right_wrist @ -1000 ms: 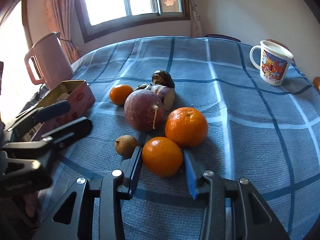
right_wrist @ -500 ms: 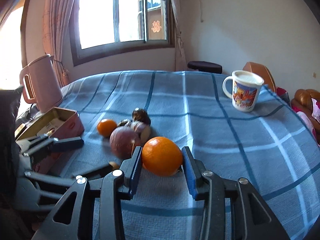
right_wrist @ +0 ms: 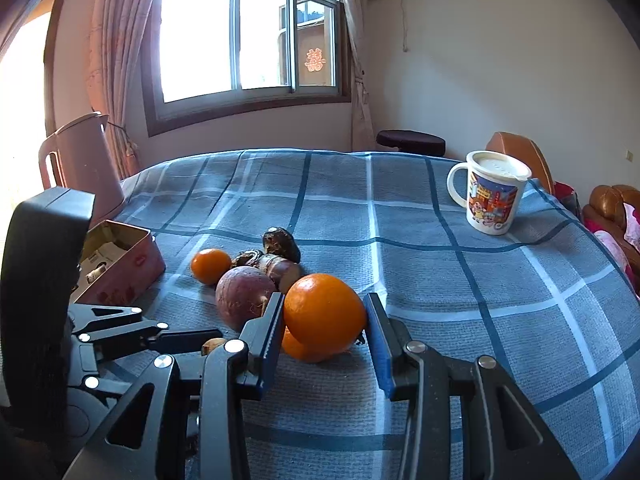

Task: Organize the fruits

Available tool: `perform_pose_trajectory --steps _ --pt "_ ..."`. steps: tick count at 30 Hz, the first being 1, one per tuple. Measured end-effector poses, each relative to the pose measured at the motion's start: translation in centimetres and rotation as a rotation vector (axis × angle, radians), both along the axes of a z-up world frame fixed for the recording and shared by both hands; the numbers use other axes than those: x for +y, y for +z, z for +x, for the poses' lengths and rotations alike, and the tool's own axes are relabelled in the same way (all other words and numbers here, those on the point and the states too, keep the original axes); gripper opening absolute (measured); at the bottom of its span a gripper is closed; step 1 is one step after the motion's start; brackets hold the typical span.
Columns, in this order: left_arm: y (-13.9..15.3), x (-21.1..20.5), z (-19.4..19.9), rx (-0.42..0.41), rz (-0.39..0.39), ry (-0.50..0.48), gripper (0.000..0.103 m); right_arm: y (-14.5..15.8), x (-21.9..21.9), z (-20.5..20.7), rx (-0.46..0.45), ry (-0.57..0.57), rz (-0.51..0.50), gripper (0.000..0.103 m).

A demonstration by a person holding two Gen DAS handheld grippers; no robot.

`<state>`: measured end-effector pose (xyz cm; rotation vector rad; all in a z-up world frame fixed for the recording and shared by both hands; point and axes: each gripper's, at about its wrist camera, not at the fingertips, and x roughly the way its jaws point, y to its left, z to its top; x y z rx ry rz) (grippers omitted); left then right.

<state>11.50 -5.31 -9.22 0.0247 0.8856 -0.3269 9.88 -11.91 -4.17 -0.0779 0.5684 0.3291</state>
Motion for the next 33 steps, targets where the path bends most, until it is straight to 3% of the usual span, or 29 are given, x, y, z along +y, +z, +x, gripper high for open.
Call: perform_pose_trajectory --steps 10,33 --pt "0.9 1.6 -0.8 -0.052 -0.071 0.027 0.029 0.2 0.0 -0.4 -0.022 0.018 0.012 0.041" --pt "3.1 2.2 -3.2 -0.233 -0.038 0.101 0.029 0.9 0.2 -1.9 -0.107 0.077 0.027 0.041"
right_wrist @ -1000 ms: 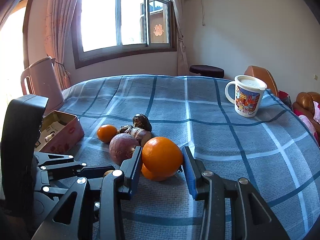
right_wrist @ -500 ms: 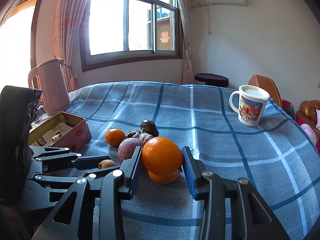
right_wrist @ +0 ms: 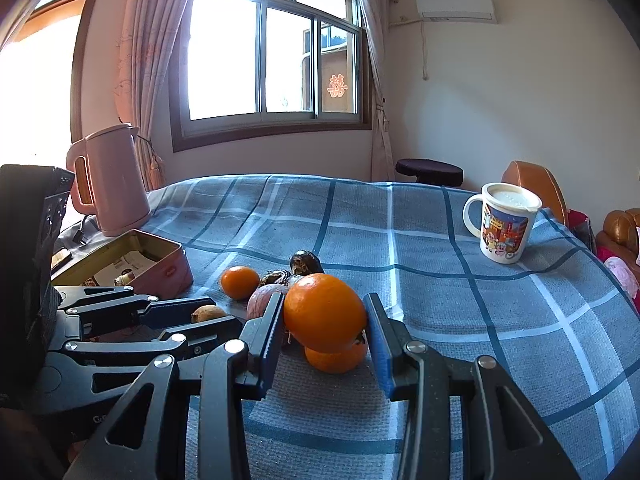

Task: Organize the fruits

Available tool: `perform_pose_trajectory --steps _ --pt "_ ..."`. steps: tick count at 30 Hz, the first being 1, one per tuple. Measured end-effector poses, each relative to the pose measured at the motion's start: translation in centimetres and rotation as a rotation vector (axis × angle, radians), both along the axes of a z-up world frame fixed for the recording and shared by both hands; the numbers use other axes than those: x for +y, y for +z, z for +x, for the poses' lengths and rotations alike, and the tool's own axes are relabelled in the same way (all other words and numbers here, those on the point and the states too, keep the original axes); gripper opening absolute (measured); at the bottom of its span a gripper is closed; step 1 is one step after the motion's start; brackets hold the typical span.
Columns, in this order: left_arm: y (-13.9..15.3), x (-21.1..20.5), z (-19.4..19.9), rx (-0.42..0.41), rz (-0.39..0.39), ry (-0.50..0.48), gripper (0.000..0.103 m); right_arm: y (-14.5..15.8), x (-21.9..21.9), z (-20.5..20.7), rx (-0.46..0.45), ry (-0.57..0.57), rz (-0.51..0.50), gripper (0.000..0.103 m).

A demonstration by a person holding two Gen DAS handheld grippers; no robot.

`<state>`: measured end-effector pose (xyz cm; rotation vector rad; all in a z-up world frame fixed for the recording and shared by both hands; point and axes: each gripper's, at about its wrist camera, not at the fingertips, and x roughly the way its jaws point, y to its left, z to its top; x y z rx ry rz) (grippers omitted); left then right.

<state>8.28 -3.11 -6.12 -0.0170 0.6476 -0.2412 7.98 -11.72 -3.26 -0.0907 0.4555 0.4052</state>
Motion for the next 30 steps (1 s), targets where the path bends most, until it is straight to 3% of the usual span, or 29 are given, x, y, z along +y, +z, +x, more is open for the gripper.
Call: perform_pose_trajectory --steps 30 --pt "1.0 0.8 -1.4 -0.09 -0.012 0.054 0.029 0.6 -0.3 -1.4 -0.083 0.018 0.027 0.041"
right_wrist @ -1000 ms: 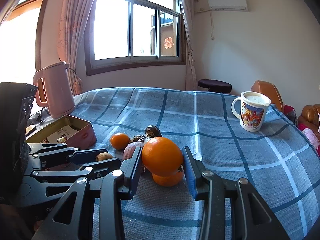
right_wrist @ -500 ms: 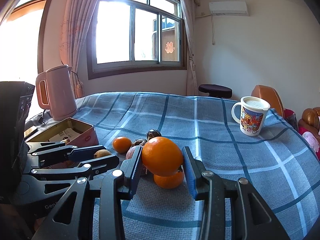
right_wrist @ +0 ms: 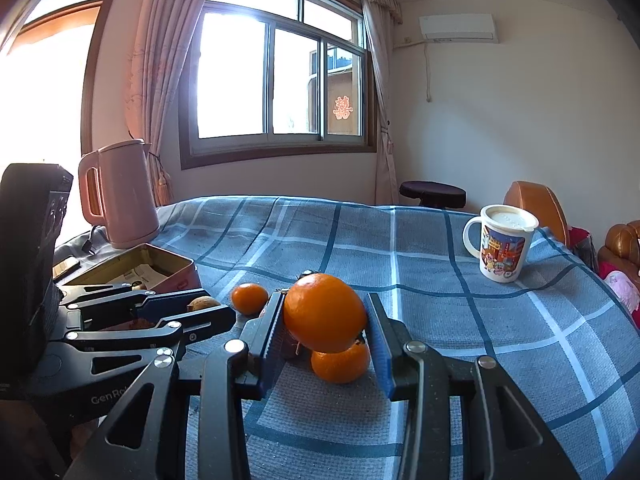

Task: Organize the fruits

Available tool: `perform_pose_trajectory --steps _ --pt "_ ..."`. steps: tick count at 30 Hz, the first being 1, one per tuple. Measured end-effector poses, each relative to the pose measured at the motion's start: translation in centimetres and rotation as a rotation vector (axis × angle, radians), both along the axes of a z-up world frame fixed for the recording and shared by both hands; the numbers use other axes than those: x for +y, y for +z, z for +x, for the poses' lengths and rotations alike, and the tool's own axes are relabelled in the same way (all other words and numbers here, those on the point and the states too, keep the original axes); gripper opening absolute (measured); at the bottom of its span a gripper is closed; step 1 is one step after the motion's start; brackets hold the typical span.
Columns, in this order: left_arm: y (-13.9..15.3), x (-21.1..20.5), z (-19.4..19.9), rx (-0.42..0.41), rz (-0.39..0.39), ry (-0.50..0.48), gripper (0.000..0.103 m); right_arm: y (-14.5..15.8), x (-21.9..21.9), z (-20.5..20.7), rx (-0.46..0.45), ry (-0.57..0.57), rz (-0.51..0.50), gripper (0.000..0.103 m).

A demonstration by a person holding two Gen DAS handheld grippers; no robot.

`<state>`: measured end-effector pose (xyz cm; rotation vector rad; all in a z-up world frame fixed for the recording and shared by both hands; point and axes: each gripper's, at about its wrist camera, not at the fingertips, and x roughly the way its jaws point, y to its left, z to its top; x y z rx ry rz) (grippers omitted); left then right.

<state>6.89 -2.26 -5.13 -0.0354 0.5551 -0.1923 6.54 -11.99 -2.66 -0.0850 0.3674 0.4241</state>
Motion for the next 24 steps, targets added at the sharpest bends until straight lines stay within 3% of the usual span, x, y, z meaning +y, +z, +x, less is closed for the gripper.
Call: perform_pose_trajectory --steps 24 --pt "0.7 0.1 -1.3 -0.085 0.013 0.037 0.029 0.3 -0.3 -1.3 -0.069 0.012 0.025 0.041"
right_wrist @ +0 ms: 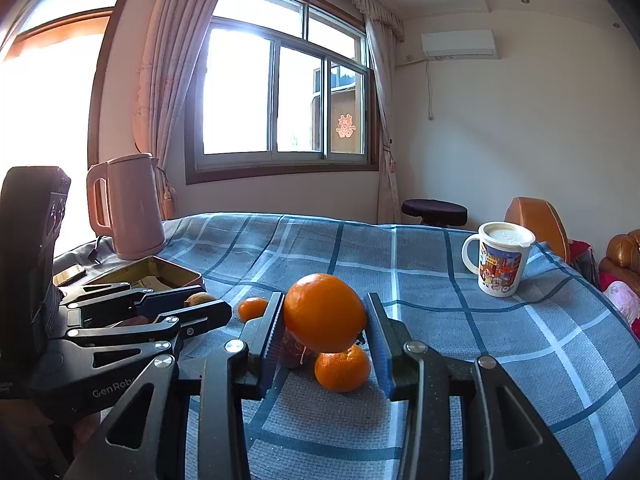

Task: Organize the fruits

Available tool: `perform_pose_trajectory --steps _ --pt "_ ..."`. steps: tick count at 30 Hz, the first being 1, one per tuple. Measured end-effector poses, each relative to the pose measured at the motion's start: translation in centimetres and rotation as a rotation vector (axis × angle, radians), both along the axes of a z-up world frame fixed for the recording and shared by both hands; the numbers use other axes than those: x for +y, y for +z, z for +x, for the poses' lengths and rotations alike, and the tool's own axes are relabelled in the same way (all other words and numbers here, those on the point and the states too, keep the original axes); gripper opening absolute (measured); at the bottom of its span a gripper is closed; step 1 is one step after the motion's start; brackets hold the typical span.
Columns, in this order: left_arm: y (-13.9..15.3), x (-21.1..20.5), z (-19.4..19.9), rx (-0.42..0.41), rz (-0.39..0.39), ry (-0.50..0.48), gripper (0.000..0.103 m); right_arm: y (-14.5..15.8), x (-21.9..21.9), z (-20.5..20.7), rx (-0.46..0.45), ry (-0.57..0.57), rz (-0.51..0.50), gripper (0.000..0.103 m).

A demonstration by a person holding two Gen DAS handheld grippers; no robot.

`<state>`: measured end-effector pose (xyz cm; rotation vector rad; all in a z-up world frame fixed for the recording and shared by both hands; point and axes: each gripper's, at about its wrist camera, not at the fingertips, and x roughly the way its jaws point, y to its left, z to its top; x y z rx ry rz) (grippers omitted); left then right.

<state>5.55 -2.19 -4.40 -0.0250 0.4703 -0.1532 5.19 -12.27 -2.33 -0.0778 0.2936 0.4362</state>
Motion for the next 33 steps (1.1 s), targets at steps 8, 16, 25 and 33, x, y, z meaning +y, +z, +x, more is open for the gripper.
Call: perform_pose_trajectory --steps 8,16,25,33 --pt "0.2 0.0 -0.6 -0.026 0.004 0.013 0.029 0.1 -0.2 -0.2 -0.019 0.002 0.008 0.041" --pt "0.4 -0.1 -1.0 -0.047 0.016 0.021 0.029 0.2 -0.3 -0.5 -0.035 0.003 0.013 0.041" --pt "0.6 -0.3 -1.6 -0.077 0.031 0.03 0.029 0.3 -0.3 -0.8 -0.055 0.006 0.016 0.041" --pt "0.7 -0.2 -1.8 -0.097 0.037 0.042 0.029 0.4 -0.4 -1.3 -0.082 0.008 0.018 0.041"
